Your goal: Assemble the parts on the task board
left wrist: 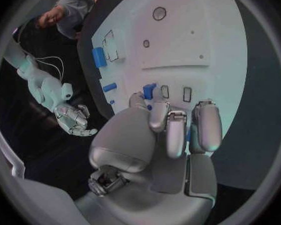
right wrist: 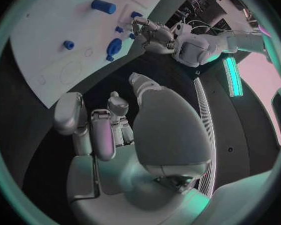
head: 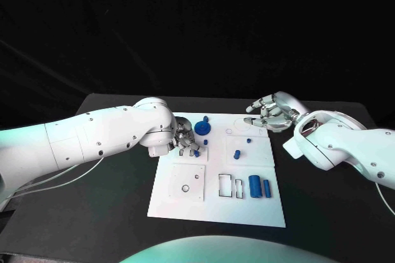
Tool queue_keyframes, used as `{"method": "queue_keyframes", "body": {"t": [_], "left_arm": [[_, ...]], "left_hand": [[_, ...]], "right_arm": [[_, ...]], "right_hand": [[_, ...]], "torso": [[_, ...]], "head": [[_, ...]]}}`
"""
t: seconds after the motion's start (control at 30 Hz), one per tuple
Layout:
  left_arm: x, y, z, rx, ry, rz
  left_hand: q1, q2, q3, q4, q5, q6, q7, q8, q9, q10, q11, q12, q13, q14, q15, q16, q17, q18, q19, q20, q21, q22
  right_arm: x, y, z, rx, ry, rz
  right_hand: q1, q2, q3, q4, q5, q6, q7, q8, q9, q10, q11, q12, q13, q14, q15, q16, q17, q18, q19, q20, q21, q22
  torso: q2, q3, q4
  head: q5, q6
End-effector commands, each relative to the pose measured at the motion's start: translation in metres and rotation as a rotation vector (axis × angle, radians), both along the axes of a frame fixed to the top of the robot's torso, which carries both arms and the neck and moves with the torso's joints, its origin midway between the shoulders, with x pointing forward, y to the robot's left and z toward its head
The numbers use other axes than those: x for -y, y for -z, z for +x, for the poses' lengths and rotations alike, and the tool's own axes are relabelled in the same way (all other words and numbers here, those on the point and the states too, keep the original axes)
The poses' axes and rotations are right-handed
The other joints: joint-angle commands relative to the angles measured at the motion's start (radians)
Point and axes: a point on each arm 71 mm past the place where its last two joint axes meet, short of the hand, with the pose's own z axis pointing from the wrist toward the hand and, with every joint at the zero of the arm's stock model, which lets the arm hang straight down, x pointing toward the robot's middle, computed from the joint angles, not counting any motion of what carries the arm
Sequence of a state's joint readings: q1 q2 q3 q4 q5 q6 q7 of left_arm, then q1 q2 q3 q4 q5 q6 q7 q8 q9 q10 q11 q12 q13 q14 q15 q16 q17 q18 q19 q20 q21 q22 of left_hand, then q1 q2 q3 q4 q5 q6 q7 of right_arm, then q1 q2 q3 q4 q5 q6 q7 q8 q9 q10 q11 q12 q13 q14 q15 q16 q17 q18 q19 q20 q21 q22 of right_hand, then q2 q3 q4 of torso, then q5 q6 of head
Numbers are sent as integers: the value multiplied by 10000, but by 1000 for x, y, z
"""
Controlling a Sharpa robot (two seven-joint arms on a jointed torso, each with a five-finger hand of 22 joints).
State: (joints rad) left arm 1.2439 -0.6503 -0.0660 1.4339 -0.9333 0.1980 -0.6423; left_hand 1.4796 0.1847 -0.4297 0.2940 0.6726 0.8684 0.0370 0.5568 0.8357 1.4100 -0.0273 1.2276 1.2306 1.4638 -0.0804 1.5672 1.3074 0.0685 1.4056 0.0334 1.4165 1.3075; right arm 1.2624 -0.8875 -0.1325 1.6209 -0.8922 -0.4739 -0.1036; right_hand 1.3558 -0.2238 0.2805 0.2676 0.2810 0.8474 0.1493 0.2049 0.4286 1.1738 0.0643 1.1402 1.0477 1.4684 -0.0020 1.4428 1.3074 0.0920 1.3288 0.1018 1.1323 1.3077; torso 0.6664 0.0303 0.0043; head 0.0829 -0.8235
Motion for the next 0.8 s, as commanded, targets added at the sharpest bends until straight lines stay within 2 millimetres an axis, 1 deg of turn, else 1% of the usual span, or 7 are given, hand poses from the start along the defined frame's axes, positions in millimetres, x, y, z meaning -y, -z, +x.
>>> {"method": "queue_keyframes", "body": {"t": [0.03, 0.17, 0.23, 0.3, 0.33, 0.5, 0.8], "left_arm": [[2, 0, -2, -274, 81, -152], [2, 0, -2, -323, 32, -235], [2, 0, -2, -353, -24, -332], [1, 0, -2, -354, -63, -396], [1, 0, -2, -346, -88, -437], [1, 0, -2, -323, -236, -638], [-1, -2, -2, -180, -398, -890]], "left_hand": [[404, 126, 185, -25, -171, -24, -89, -72, 31, 43, -124, 90, 484, 1070, -86, 36, 2634, -118, 2, -77, -61, 514], [1156, 11, 954, -7, -950, -77, -125, -95, 141, 23, -165, 52, 482, 1070, -133, 36, 2634, -117, -12, -129, -79, 542], [1488, -654, 2594, 5, -1394, -138, -70, -124, 298, -2, -142, -33, 451, 1070, -100, 36, 2634, -119, -22, -130, -92, 595], [1011, -1538, 4524, 4, -1263, -178, 2, -72, 494, 19, -96, -56, 447, 1070, -28, 36, 2634, -118, -21, -82, -101, 640], [-488, -3531, 8831, 74, -1430, -170, 174, 261, 1021, 112, -47, -31, 461, 1070, 51, 36, 2634, -109, -13, -75, -132, 698], [-2210, -3987, 11589, -1465, -1436, -123, 104, 682, 1668, 215, 3, 8, 479, 1070, 12, 36, 2634, -110, 15, 4, -160, 783], [-2658, -3957, 11935, -2018, -1287, -39, 102, 716, 1778, 231, -4, 12, 484, 1070, 6, 36, 2634, -108, 18, 1, -169, 817]], "right_arm": [[-2, 1, 0, 24, -167, -135], [-2, 1, 0, 17, -167, -130], [-2, 1, -1, 15, -165, -124], [-2, 1, -1, 13, -161, -119], [-2, 1, -1, 12, -157, -117], [-1, 2, -1, 13, -142, -105], [-1, 2, -1, 23, -114, -82]], "right_hand": [[70, -35, 79, 3, 35, -63, -17, 35, 10, 84, 7, 33, 21, 290, -36, -17, 280, 54, 62, 9, -25, 588], [69, -36, 79, 3, 36, -63, -17, 36, 10, 89, 7, 38, 27, 290, -37, -16, 282, 54, 61, 8, -26, 587], [69, -36, 79, 3, 36, -63, -17, 36, 10, 89, 7, 38, 27, 290, -37, -16, 282, 54, 61, 8, -26, 587], [64, -39, 81, 6, 46, -63, -17, 44, 11, 109, 7, 60, 48, 291, -37, -15, 283, 53, 64, 8, -24, 589], [61, -41, 82, 7, 52, -63, -17, 47, 11, 119, 7, 71, 59, 291, -37, -15, 283, 53, 65, 8, -23, 590], [54, -43, 85, 11, 63, -66, -17, 55, 12, 126, 7, 80, 63, 290, -37, -18, 279, 52, 70, 7, -18, 592], [47, -43, 90, 16, 78, -69, -17, 64, 12, 128, 7, 84, 61, 291, -38, -18, 279, 54, 64, 7, -31, 586]], "torso": [[-2, 1, 1], [-1, 4, 1], [0, 2, 1], [0, 1, 0], [2, 0, 0], [0, 5, 0], [2, 4, 8]], "head": [[1, -17], [12, -23], [8, -24], [8, -24], [11, -25], [7, -30], [-1, -29]]}}
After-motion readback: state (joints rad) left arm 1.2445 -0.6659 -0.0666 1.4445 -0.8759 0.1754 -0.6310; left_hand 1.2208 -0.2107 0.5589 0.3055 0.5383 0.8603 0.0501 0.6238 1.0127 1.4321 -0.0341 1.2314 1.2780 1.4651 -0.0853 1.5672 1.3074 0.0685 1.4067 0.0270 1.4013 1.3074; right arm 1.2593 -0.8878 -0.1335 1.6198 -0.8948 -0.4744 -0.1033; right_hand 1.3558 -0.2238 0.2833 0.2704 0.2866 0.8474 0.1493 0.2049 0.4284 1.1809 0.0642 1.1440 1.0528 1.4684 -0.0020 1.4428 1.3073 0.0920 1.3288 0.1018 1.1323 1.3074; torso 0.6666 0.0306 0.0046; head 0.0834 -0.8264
